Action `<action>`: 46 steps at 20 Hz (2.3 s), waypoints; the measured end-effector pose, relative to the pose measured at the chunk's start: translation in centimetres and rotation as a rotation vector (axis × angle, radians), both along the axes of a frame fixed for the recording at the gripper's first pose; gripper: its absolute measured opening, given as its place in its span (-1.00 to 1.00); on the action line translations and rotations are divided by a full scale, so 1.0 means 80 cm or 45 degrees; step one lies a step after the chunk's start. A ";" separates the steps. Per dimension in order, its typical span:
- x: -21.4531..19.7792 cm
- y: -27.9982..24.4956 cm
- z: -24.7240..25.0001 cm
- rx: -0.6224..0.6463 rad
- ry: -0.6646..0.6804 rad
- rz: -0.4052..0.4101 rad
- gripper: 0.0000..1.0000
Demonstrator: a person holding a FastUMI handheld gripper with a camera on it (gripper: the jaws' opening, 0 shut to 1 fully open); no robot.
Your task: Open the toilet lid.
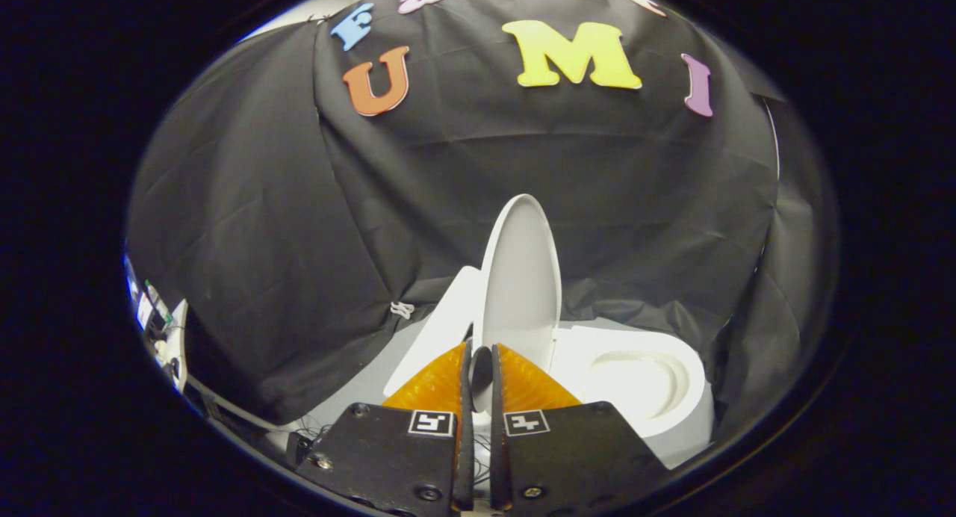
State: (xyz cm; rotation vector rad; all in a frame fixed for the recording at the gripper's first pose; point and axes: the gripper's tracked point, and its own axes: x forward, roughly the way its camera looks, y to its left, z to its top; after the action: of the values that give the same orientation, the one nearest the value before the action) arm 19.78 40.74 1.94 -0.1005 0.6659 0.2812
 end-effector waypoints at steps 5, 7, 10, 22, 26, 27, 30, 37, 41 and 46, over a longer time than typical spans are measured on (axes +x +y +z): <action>0.004 0.039 -0.012 -0.090 -0.031 -0.013 -0.77; 0.003 0.046 -0.016 -0.133 -0.041 -0.020 -0.77; 0.001 0.046 -0.017 -0.193 -0.057 -0.039 -0.77; -0.035 0.011 0.012 0.083 -0.032 0.046 0.01; -0.038 -0.045 0.032 0.076 -0.132 0.002 0.39; -0.041 -0.061 0.039 0.083 -0.157 -0.010 0.49; -0.058 -0.119 0.057 0.126 -0.234 -0.057 0.61; -0.093 -0.285 0.081 0.148 -0.415 -0.203 0.90; -0.120 -0.346 0.089 0.149 -0.504 -0.253 0.90; -0.160 -0.405 0.094 0.103 -0.639 -0.308 0.92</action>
State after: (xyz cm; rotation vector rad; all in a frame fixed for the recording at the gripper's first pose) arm 7.00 8.36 9.46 -0.0100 0.1639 0.0428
